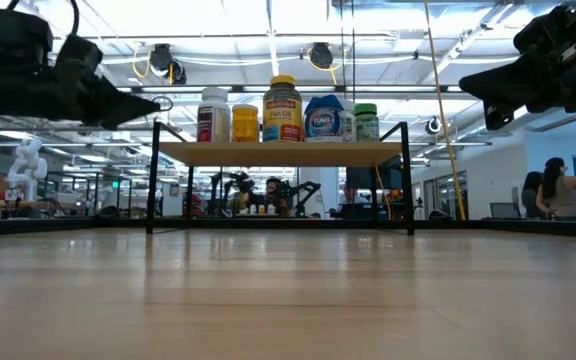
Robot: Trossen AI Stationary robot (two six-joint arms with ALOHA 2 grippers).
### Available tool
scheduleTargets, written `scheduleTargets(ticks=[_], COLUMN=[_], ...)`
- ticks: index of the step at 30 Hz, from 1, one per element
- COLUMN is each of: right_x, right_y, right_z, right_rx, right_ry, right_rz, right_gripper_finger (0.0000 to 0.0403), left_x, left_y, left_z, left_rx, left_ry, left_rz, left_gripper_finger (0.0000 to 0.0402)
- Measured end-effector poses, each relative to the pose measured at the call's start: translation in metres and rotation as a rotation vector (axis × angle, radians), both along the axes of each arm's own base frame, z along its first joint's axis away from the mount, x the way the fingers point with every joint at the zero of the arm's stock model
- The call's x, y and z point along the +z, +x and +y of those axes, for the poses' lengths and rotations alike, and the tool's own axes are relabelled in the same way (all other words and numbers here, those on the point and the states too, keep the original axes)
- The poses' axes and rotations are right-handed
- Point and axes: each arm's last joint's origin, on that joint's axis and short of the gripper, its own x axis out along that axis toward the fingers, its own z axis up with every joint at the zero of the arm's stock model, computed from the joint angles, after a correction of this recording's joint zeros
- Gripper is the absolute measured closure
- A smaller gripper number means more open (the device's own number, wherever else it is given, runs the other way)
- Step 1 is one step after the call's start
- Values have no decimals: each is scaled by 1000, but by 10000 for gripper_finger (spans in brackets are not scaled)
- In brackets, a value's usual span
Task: Pick and place medicine bottles onto shelf by color
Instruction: Return to Home Position
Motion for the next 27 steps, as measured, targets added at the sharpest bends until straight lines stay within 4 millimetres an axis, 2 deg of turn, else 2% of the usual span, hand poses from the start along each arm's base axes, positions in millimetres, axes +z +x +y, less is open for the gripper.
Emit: scheduleTargets(ticks=[3,10,14,21,24,27], right_x=[0,0,0,0,0,0], right_y=[0,0,0,0,0,0], right_z=[0,0,0,0,0,0], right_rx=[0,0,0,0,-1,-1], right_ry=[-1,-2,-2,-2,-2,-2], right_rz=[1,0,0,1,0,1], right_gripper_finger=[403,403,403,403,403,403], left_x=[4,4,-1,-2,3,4], left_y=[-5,-17,-20,-28,-32,-34], left_z=[-4,-2,-7,-12,-13,-14], left_rx=[-112,-55,-146,-136,-119,-96], left_ry=[30,18,-24,-118,-104,-123], left_rz=[-28,-24,24,4,-17,41], left_gripper_finger=[389,374,382,399,392,379])
